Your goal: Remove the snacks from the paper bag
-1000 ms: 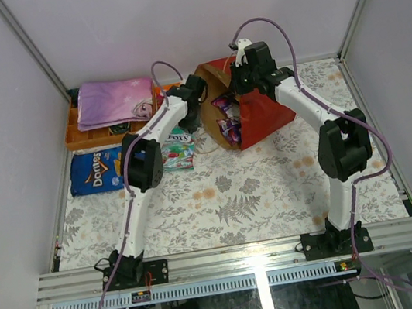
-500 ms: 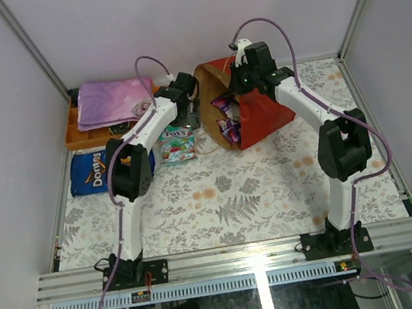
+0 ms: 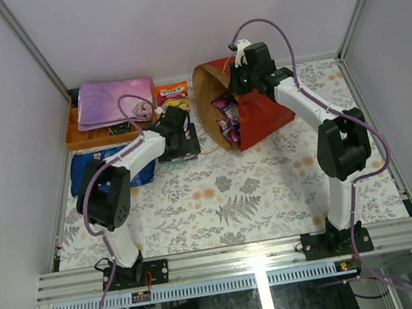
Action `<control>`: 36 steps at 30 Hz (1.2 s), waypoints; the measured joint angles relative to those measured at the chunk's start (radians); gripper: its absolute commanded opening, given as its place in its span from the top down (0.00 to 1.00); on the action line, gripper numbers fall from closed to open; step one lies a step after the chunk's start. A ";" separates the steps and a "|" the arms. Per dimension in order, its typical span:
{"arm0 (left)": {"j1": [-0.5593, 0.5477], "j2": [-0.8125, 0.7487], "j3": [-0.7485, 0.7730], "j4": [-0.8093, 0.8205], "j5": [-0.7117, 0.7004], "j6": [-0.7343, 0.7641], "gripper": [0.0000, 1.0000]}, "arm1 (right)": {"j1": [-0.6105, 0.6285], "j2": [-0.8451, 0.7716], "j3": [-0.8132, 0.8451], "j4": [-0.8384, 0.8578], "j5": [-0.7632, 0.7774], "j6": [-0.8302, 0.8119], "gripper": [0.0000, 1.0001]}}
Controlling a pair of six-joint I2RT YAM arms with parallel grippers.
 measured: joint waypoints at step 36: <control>-0.098 0.040 0.360 0.254 0.202 -0.154 0.06 | -0.026 0.000 0.065 -0.192 -0.128 -0.451 1.00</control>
